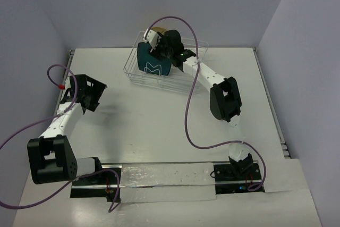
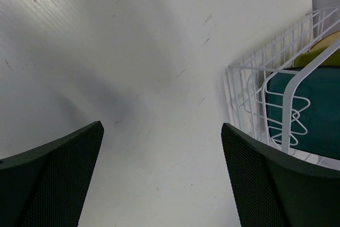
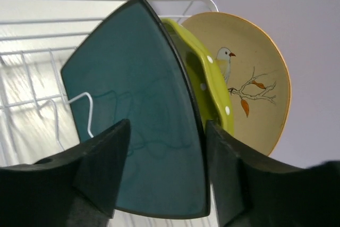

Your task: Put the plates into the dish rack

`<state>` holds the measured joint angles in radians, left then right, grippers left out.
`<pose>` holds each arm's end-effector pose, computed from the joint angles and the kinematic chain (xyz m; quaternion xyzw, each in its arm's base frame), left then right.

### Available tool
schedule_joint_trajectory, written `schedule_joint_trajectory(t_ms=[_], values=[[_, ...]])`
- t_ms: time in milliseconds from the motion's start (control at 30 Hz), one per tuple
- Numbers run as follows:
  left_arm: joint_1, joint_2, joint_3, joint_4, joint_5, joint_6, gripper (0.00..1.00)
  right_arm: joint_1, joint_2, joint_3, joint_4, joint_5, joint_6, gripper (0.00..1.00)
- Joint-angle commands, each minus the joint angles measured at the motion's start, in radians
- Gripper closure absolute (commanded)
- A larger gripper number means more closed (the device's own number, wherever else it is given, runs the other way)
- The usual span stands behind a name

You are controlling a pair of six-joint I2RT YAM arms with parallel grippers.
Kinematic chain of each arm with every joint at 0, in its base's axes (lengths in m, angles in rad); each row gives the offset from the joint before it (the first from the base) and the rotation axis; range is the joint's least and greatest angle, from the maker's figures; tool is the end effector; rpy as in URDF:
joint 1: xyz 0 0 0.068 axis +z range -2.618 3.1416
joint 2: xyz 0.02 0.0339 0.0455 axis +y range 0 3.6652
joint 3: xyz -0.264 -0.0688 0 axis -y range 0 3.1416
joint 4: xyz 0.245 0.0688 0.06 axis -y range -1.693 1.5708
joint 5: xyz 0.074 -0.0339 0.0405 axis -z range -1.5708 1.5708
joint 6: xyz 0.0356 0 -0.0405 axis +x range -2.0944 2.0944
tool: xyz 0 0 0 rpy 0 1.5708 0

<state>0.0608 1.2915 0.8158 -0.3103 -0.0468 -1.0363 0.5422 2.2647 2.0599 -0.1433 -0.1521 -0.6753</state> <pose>0.2693 0.0181 0.2309 -0.4893 0.7835 -0.1601 0.3479 0.4628 0.2851 0.2881 -0.5027 0.6449 0.0240 0.5752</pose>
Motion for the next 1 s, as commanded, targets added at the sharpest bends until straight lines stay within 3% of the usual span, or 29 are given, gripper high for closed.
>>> schedule_joint_trajectory(t_ms=[0, 167, 300, 533, 700, 967], values=[[0.005, 0.014, 0.025, 0.056, 0.021, 0.002, 0.01, 0.028, -0.124, -0.124, 0.064, -0.019, 0.045, 0.25], [0.006, 0.013, 0.036, 0.061, 0.017, 0.001, 0.01, 0.041, -0.159, -0.147, 0.130, 0.073, 0.100, 0.01], [0.006, 0.005, 0.047, 0.059, 0.008, 0.002, 0.01, 0.041, -0.218, -0.151, 0.269, 0.256, 0.160, 0.00], [0.005, -0.032, 0.067, 0.048, -0.008, 0.009, 0.01, 0.039, -0.321, -0.174, 0.393, 0.417, 0.207, 0.00], [0.005, -0.084, 0.102, 0.014, -0.050, 0.041, 0.01, 0.007, -0.524, -0.360, 0.397, 0.482, 0.347, 0.00], [-0.001, -0.169, 0.079, -0.009, -0.035, 0.071, 0.01, -0.169, -1.035, -0.890, 0.276, 0.480, 0.761, 0.00]])
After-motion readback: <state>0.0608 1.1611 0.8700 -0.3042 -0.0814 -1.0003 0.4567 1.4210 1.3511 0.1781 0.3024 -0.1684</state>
